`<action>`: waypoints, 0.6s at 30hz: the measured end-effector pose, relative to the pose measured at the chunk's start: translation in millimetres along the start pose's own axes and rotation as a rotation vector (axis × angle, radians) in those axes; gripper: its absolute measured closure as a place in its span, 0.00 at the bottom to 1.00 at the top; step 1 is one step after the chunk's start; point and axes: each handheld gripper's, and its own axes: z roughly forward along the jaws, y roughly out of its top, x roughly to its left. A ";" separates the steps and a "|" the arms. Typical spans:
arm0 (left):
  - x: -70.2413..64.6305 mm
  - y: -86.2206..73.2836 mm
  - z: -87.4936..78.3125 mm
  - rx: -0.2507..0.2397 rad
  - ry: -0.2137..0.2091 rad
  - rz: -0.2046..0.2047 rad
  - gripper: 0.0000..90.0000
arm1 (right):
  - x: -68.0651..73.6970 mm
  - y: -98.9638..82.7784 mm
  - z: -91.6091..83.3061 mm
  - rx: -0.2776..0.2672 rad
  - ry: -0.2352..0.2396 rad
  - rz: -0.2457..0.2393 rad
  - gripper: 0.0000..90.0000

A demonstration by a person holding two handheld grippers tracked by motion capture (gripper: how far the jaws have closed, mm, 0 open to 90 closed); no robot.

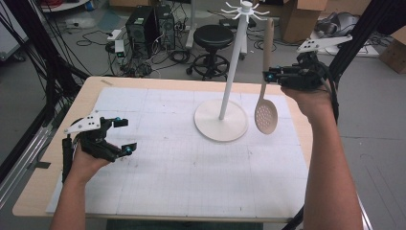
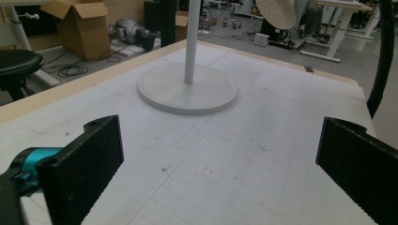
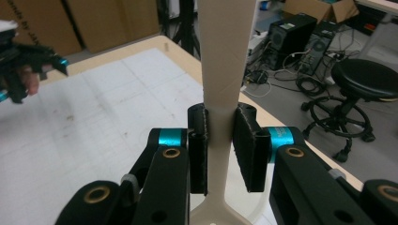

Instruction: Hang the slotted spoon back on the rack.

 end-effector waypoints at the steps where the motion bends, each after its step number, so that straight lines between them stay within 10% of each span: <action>1: 0.0 0.1 -0.3 -0.002 0.000 0.000 0.02 | -2.8 0.1 0.2 -0.003 -0.003 0.015 0.85; 18: 1.0 0.0 -1.8 0.001 0.012 -0.005 0.02 | -15.8 8.9 14.2 0.048 -0.023 0.059 0.85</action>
